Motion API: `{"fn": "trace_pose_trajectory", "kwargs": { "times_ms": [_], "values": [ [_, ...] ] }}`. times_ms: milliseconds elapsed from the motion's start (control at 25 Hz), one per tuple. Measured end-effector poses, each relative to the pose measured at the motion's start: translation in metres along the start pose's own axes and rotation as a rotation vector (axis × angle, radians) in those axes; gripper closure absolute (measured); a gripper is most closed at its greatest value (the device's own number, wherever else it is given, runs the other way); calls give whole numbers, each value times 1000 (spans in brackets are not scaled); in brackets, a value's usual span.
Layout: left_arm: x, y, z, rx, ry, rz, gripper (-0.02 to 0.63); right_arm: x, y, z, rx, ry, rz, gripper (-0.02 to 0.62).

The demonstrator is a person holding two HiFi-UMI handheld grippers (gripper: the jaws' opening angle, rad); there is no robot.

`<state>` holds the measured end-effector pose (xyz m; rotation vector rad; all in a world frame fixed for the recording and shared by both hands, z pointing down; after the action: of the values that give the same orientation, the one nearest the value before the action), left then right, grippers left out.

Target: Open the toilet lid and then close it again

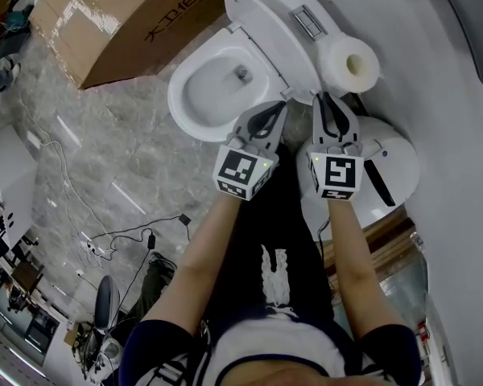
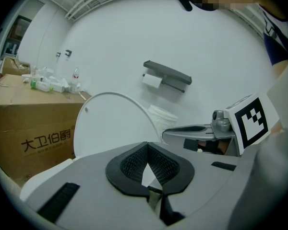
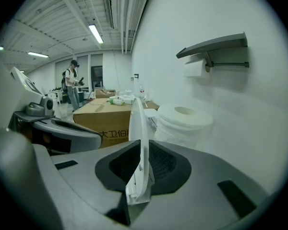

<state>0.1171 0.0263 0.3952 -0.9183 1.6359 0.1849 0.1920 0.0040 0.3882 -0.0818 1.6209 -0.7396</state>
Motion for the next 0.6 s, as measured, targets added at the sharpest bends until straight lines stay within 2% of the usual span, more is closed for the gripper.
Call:
{"fn": "trace_pose_trajectory", "kwargs": {
  "times_ms": [80,160,440,600],
  "values": [
    [-1,0,1,0,4,-2,600,-2,-2,2,-4,3,-12,573],
    [-1,1,1,0,4,-7,600,-5,-6,4,1,0,-31,492],
    [-3,-1,3,-6,8,-18,600,-5,-17,4,12,19,-61,488],
    [-9,-2,5,-8,10,-27,600,-8,-19,6,13,24,-64,506]
  ]
}}
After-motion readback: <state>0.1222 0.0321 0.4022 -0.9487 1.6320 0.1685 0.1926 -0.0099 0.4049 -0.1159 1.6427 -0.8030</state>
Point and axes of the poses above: the fingertips, and each gripper's own axes: y backward along the fingers, z to its right, x out of its top, the point moved 1 cm from there along y, backward along the fingers, and after that the axes turned 4 degrees about -y, right-handed, at the moved point
